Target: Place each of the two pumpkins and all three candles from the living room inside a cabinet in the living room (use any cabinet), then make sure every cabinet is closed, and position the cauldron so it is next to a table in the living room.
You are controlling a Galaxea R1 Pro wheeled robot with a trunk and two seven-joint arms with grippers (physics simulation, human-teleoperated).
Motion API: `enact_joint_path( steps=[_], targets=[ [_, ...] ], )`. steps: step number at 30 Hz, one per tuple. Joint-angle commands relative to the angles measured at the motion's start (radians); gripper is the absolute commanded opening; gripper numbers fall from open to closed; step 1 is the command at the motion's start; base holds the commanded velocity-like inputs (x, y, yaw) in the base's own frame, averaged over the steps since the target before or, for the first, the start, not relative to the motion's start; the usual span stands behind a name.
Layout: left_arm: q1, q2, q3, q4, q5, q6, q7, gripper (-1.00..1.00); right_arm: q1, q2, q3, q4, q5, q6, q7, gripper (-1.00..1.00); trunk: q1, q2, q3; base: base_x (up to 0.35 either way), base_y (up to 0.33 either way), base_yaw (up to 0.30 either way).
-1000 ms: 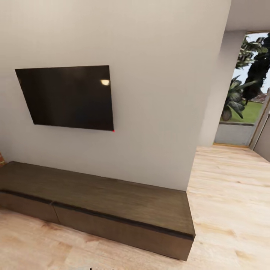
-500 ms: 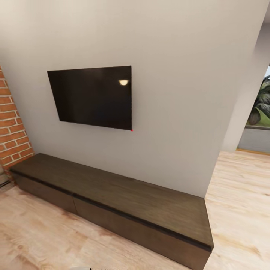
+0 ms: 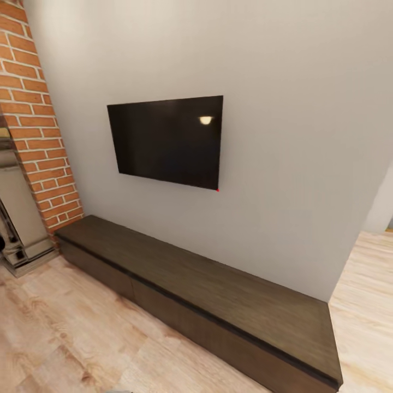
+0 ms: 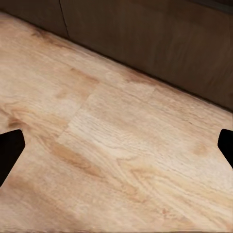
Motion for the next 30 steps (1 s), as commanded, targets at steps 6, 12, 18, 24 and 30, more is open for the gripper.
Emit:
enact_joint_path(
  steps=[6,12,18,24,30],
  targets=[
    [0.000,0.000,-0.001,0.006,0.005,-0.002,0.001,1.00,-0.001,-0.001,0.010,0.002,-0.011,-0.004,-0.002,1.00,0.000,0.000,-0.001,0.000,0.000,0.293],
    [0.000,0.000,-0.001,0.007,0.005,-0.002,0.001,1.00,-0.001,-0.001,0.011,0.003,-0.011,-0.004,-0.002,1.00,0.000,0.000,-0.001,0.000,0.000,0.293],
    [0.000,0.000,0.000,0.008,0.004,-0.002,0.001,1.00,-0.001,-0.002,0.012,0.003,-0.011,-0.004,-0.002,1.00,0.000,0.000,-0.001,0.000,0.000,0.293],
    [0.000,0.000,0.000,0.008,0.004,-0.001,0.001,1.00,-0.001,-0.002,0.013,0.003,-0.011,-0.004,-0.002,1.00,0.000,0.000,-0.001,0.000,0.000,0.293],
    [0.000,0.000,0.000,0.008,0.004,-0.001,0.001,1.00,-0.001,-0.002,0.013,0.003,-0.011,-0.004,-0.002,1.00,0.000,0.000,-0.001,0.007,0.000,0.292]
  ],
)
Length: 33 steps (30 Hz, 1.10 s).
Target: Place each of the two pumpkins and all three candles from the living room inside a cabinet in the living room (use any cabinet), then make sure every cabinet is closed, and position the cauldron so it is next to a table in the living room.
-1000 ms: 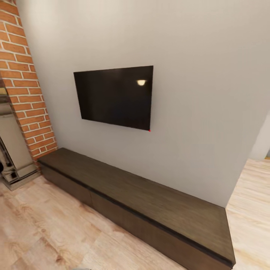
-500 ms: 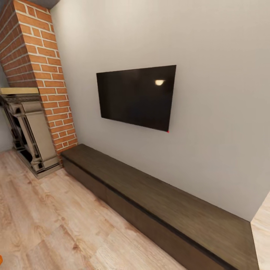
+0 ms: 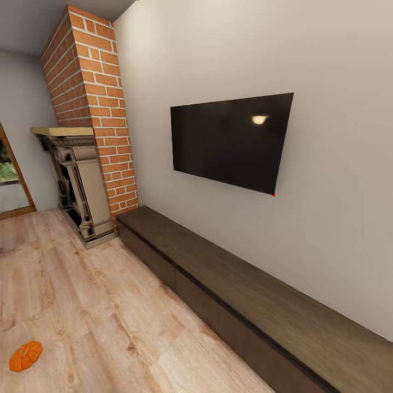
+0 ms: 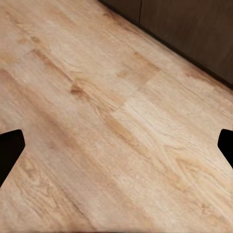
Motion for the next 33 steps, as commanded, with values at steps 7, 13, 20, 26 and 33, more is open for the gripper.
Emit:
enact_joint_path(
  steps=[7,13,20,26,33],
  targets=[
    [0.000,0.000,0.001,0.008,0.003,-0.002,0.001,1.00,-0.001,0.000,0.005,0.001,-0.011,-0.004,-0.002,1.00,0.000,0.000,-0.001,0.149,0.030,0.225],
    [-0.001,0.000,0.001,0.018,0.002,-0.002,0.001,1.00,-0.001,0.002,0.006,-0.001,-0.011,-0.004,-0.002,1.00,0.000,0.000,-0.001,0.254,0.147,0.051],
    [-0.001,0.000,0.002,0.019,0.001,0.000,0.001,1.00,-0.001,0.001,0.006,0.000,-0.011,-0.004,-0.002,1.00,0.000,0.000,-0.001,0.267,0.170,0.206],
    [-0.001,0.000,0.003,0.019,0.000,0.000,0.001,1.00,-0.001,0.001,0.006,0.000,-0.011,-0.004,-0.002,1.00,0.000,0.000,-0.001,0.283,0.159,0.233],
    [-0.001,0.000,0.002,0.019,0.000,0.000,0.001,1.00,-0.001,0.001,0.015,0.000,-0.011,-0.004,-0.002,1.00,0.000,0.000,-0.001,0.322,0.054,0.041]
  ],
)
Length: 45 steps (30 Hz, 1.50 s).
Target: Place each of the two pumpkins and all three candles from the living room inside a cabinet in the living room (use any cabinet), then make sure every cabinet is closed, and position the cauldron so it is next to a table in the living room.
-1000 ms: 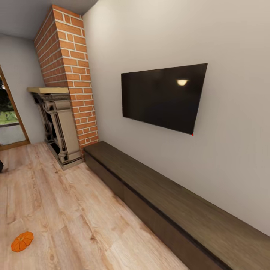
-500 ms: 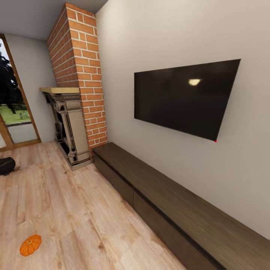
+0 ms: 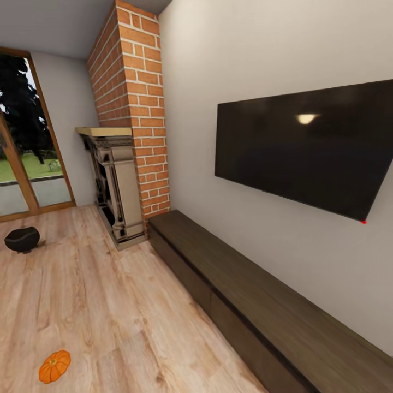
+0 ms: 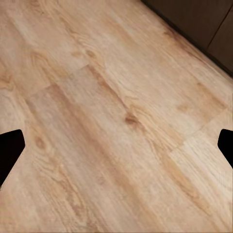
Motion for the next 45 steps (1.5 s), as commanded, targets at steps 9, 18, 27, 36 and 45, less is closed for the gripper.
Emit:
enact_joint_path(
  steps=[9,18,27,36,45],
  targets=[
    [0.000,0.000,-0.002,-0.001,0.003,-0.002,0.001,1.00,-0.001,-0.002,0.029,0.000,-0.011,-0.004,-0.003,1.00,0.001,0.000,-0.001,0.336,0.012,0.003],
    [0.000,0.000,-0.002,-0.001,0.002,-0.002,0.001,1.00,-0.001,-0.001,0.033,0.000,-0.011,-0.005,-0.003,1.00,0.001,0.000,-0.001,0.338,0.111,0.000],
    [0.000,0.000,-0.002,-0.001,0.002,-0.002,0.001,1.00,-0.001,-0.001,0.033,0.000,-0.011,-0.005,-0.003,1.00,0.001,0.000,-0.001,0.338,0.088,0.168],
    [0.000,0.000,-0.002,-0.001,0.002,-0.002,0.001,1.00,-0.001,-0.001,0.032,0.000,-0.012,-0.005,-0.003,1.00,0.001,0.000,-0.001,0.338,0.008,0.144],
    [0.000,0.000,-0.002,0.001,0.002,-0.002,0.001,1.00,-0.001,-0.002,0.032,0.000,-0.011,-0.005,-0.002,1.00,0.001,0.000,-0.001,0.338,0.007,0.146]
  ],
)
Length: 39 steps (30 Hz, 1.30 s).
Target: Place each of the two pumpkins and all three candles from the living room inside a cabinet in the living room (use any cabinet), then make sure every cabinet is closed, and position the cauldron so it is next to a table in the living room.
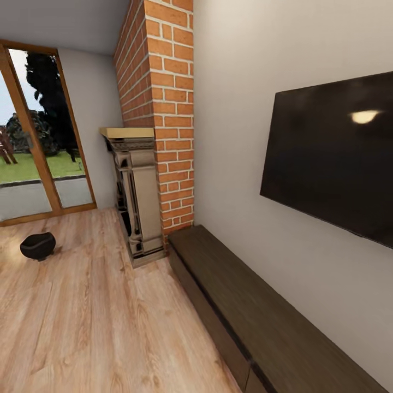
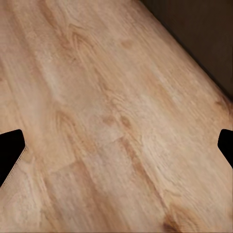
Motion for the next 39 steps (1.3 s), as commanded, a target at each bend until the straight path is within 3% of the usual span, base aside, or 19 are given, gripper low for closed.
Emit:
enact_joint_path(
  steps=[1,15,31,39],
  targets=[
    [0.000,0.000,0.000,-0.001,0.003,-0.002,0.001,1.00,-0.001,-0.001,0.004,0.001,-0.010,-0.004,-0.002,1.00,0.001,0.000,-0.001,0.333,0.068,0.139],
    [0.000,0.000,0.000,-0.001,0.004,-0.002,0.001,1.00,-0.001,-0.001,0.005,0.002,-0.010,-0.004,-0.001,1.00,0.001,0.000,-0.001,0.288,0.139,0.135],
    [0.000,0.000,-0.001,-0.001,0.003,-0.003,0.001,1.00,-0.001,-0.001,0.006,0.002,-0.010,-0.004,-0.001,1.00,0.001,0.000,-0.001,0.047,0.029,0.143],
    [0.000,0.000,-0.001,-0.001,0.003,-0.002,0.001,1.00,-0.001,-0.001,0.006,0.002,-0.010,-0.004,-0.001,1.00,0.001,0.000,-0.001,0.243,0.000,0.280]
  ],
)
